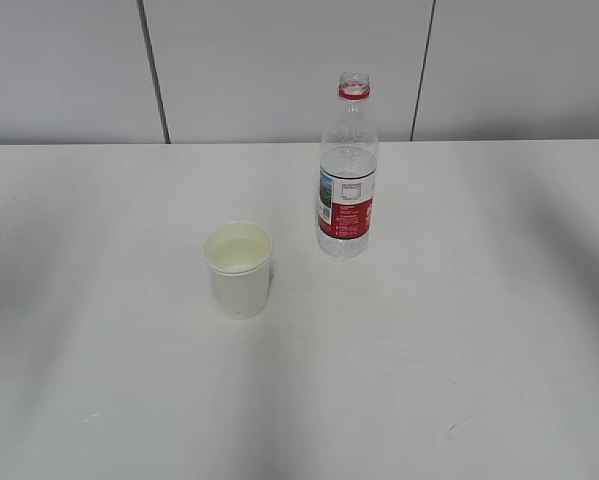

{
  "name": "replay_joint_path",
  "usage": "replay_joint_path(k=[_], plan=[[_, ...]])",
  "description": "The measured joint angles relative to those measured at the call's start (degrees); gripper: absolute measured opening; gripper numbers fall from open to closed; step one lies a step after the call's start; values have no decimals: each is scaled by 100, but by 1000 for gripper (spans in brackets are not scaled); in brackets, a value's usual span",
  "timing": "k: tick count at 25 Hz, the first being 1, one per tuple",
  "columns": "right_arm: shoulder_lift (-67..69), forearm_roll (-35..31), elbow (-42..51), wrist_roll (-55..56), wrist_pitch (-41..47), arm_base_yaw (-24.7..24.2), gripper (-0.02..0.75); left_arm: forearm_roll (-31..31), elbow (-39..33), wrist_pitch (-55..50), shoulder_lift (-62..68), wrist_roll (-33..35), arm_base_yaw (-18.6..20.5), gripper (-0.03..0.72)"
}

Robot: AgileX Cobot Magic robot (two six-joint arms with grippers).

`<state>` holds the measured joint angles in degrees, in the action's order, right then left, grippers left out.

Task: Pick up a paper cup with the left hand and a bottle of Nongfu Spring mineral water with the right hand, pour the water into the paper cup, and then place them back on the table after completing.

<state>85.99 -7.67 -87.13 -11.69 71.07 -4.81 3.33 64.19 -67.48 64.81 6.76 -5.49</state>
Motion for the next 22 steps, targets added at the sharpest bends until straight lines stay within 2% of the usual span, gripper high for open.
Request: replay_joint_path(k=[6, 13, 19, 22], plan=[[-941, 0, 1232, -269, 21, 0, 591, 137, -953, -49, -1155, 0, 0, 553], [-1704, 10, 2154, -320, 21, 0, 591, 221, -2101, -68, -2367, -239, 0, 553], [-2495, 32, 2875, -320, 21, 0, 591, 229, -2762, -144, -3253, -436, 0, 553], [-2954, 264, 3290, -320, 21, 0, 591, 229, -2928, -159, -3680, -596, 0, 553]])
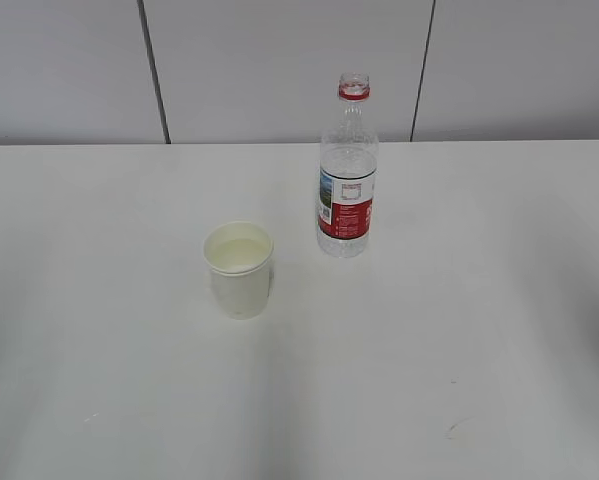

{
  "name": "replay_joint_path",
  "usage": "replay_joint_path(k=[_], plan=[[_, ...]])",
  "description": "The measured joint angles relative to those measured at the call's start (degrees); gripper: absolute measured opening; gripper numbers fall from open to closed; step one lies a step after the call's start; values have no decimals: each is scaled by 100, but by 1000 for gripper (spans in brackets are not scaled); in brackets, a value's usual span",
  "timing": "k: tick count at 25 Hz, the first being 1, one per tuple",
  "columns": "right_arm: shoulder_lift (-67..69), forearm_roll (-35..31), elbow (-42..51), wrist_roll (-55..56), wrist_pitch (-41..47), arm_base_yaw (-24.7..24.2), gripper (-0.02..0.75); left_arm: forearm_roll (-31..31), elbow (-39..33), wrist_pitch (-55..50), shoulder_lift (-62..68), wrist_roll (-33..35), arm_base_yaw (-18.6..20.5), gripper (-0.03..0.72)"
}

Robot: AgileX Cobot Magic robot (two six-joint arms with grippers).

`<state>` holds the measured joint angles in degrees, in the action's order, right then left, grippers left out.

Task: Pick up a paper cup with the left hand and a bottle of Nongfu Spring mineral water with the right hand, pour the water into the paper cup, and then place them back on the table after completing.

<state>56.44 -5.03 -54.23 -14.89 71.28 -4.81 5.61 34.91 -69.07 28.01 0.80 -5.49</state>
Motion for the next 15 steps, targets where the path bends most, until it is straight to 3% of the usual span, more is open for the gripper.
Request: replay_joint_path(k=[5, 15], plan=[[-832, 503, 806, 12, -343, 0, 591, -93, -234, 137, -544, -253, 0, 553], [-2437, 321, 2278, 141, -767, 0, 590, -152, -486, 635, -991, -313, 0, 508]])
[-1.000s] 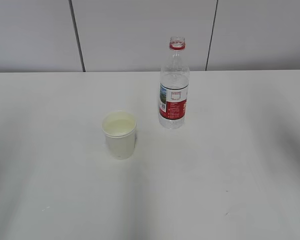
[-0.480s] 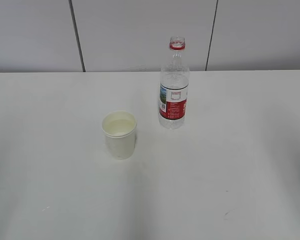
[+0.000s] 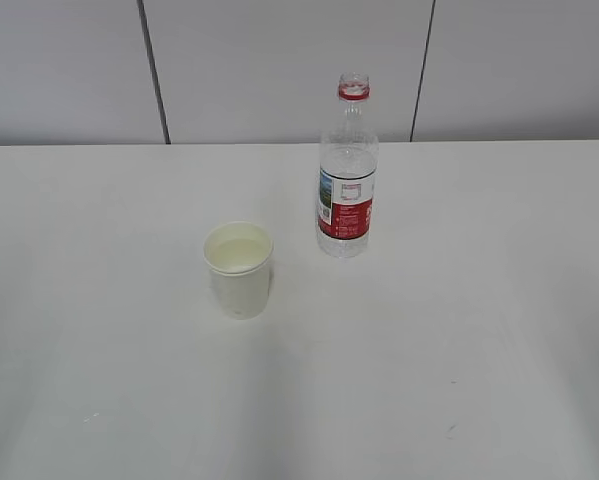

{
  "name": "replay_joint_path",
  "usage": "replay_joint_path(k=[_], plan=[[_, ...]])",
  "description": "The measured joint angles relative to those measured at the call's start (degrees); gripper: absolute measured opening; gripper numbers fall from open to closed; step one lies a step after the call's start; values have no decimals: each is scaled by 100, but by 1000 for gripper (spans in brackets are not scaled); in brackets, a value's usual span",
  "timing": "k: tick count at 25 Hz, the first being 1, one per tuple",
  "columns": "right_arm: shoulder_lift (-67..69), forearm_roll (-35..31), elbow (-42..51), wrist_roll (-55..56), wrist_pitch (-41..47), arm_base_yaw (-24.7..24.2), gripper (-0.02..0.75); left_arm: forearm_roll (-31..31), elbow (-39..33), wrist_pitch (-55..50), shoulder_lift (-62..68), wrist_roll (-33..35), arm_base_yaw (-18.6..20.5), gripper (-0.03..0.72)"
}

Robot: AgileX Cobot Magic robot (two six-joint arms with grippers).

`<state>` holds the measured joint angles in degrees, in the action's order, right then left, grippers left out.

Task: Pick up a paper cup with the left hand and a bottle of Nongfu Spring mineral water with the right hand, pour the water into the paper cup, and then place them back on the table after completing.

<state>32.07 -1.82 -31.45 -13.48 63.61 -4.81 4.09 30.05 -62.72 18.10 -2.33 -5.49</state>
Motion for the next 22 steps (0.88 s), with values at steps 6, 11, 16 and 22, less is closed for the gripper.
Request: replay_joint_path(k=[6, 11, 16, 22], plan=[[-919, -80, 198, 88, 11, 0, 589, 0, -2, 26, -45, -2, 0, 501], [-1746, -103, 266, 127, 139, 0, 588, 0, -2, 31, -45, -14, 0, 501], [-2657, -113, 269, 127, 165, 0, 587, 0, -2, 31, -45, -14, 0, 501], [-3297, -113, 279, 162, 205, 0, 587, 5, -7, 36, -192, -14, 0, 501]])
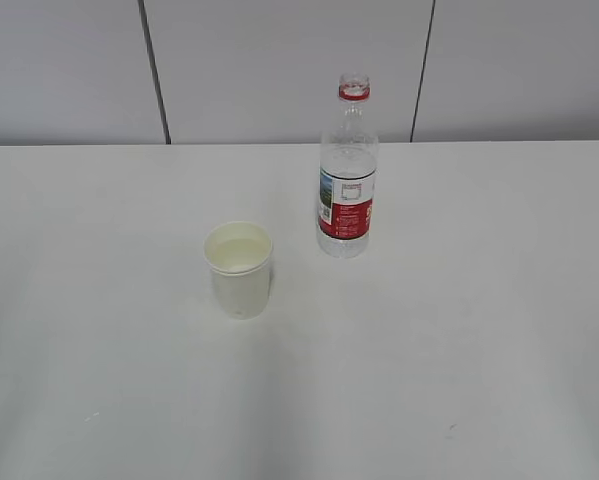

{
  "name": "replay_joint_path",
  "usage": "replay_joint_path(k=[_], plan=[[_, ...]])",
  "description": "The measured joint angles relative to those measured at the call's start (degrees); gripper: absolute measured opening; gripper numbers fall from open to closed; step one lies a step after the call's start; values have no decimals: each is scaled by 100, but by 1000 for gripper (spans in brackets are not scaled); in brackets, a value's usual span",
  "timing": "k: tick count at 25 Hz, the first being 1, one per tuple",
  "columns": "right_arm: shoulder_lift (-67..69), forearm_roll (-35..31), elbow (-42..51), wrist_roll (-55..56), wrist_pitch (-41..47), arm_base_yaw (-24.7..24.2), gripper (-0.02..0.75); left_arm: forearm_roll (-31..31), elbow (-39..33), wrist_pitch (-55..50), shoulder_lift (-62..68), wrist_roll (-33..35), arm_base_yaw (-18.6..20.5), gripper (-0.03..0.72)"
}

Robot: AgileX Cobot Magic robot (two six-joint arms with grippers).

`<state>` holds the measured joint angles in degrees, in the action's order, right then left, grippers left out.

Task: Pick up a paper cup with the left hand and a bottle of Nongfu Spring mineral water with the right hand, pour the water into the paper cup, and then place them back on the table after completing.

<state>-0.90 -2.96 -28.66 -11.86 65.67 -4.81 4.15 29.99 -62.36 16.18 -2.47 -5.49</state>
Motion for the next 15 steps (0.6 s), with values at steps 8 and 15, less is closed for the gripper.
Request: replay_joint_path(k=[8, 15], plan=[[-10, 0, 0, 13, 0, 0, 587, -6, 0, -15, -1087, -2, 0, 501], [-10, 0, 0, 24, 0, 0, 587, -6, 5, -72, -1612, -2, 0, 501]])
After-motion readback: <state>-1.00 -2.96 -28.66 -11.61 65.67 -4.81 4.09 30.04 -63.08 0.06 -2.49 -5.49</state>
